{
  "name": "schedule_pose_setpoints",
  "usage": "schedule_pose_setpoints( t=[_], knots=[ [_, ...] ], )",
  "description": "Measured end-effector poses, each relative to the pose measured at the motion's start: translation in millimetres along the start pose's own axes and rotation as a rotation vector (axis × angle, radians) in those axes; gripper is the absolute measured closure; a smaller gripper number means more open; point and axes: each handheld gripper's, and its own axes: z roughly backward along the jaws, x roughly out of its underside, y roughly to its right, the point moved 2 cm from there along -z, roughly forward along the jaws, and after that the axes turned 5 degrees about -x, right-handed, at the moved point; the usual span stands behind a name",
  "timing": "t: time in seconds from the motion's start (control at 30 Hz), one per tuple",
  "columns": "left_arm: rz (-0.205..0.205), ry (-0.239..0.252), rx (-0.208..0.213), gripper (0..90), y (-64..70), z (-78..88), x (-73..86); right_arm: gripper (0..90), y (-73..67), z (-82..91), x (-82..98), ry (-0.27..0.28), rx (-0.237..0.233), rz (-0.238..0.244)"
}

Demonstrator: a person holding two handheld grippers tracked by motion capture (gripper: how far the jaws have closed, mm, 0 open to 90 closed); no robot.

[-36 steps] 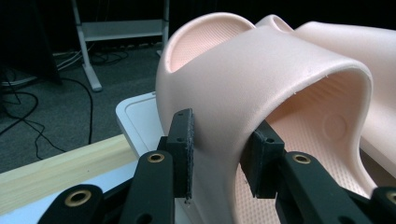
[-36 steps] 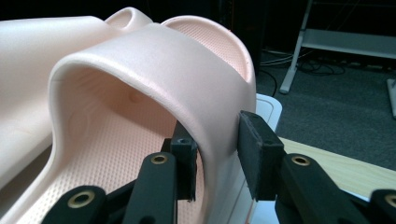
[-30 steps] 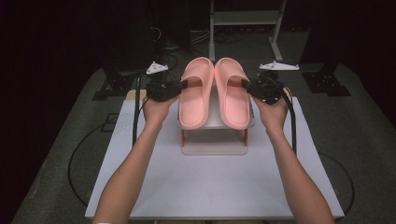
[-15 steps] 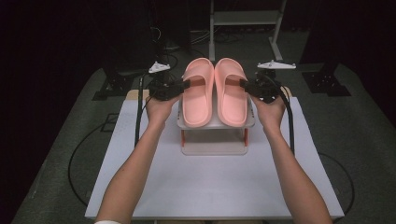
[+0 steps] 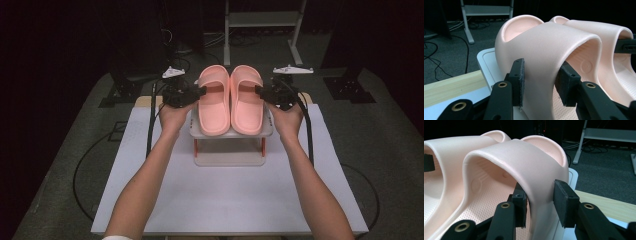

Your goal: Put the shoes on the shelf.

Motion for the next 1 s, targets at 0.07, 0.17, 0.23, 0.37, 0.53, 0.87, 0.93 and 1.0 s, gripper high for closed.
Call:
schedule_pose_setpoints(
  t=[0.07,0.17,0.23,0.37,0.53,0.87,0.93,1.0],
  knots=[
    [-0.002,-0.005,-0.001,61.1,0.3,-0.8,-0.2,63.1,-0.1,-0.9,0.3,-0.003,0.001,0.000],
    [-0.001,-0.002,0.001,60.7,0.5,-2.2,-0.3,62.9,0.3,-1.9,0.6,-0.005,0.000,0.000],
    [-0.004,-0.010,-0.001,60.7,0.4,-3.0,-0.1,62.7,0.1,-3.4,0.9,-0.004,0.001,-0.003],
    [0.002,-0.016,0.004,60.7,-0.5,-5.0,0.3,62.4,0.5,-5.8,1.9,-0.010,-0.001,-0.002],
    [0.002,-0.024,0.003,60.7,-1.2,-7.1,0.4,61.3,2.2,-8.4,2.4,-0.010,-0.003,-0.006],
    [0.015,-0.037,0.009,60.3,-4.9,-11.2,2.7,58.7,1.8,-12.8,3.6,0.002,-0.006,-0.018],
    [0.012,-0.036,0.007,59.9,-5.1,-11.1,2.9,58.4,2.4,-12.8,3.4,0.002,-0.011,-0.022],
    [0.008,-0.031,0.003,58.7,-4.3,-11.0,3.0,57.5,3.1,-12.9,3.8,0.001,-0.014,-0.022]
  ],
)
